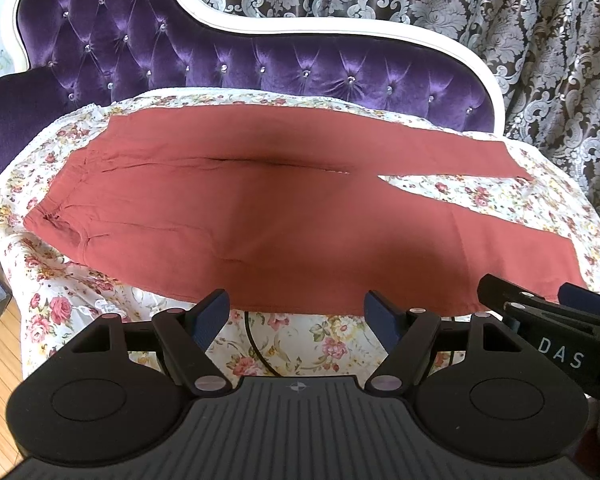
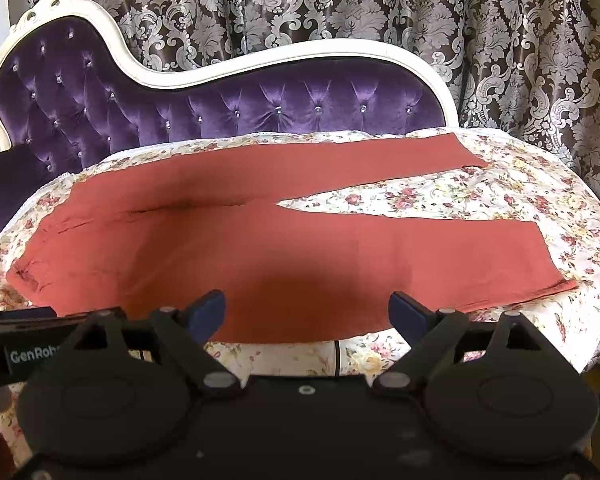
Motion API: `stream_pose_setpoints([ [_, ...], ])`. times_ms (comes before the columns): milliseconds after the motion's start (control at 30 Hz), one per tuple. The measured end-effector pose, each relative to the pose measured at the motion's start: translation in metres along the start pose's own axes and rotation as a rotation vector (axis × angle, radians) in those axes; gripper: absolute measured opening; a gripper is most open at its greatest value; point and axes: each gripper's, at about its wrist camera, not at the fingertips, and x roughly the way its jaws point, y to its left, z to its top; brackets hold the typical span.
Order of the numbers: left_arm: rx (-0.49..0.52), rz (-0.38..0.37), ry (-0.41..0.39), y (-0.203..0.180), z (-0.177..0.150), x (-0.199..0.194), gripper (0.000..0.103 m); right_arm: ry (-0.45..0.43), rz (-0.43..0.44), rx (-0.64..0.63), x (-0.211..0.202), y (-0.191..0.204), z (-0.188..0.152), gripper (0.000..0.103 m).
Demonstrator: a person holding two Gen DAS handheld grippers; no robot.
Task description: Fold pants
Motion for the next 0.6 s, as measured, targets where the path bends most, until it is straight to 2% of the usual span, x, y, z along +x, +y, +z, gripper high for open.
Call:
stream_pose_setpoints([
  [600, -0.003, 0.006, 0.002, 0.0024, 0.0001, 0.0022, 0.073, 0.003, 0.017, -0.017, 0.0020, -0.0017, 0.0005, 0.094],
])
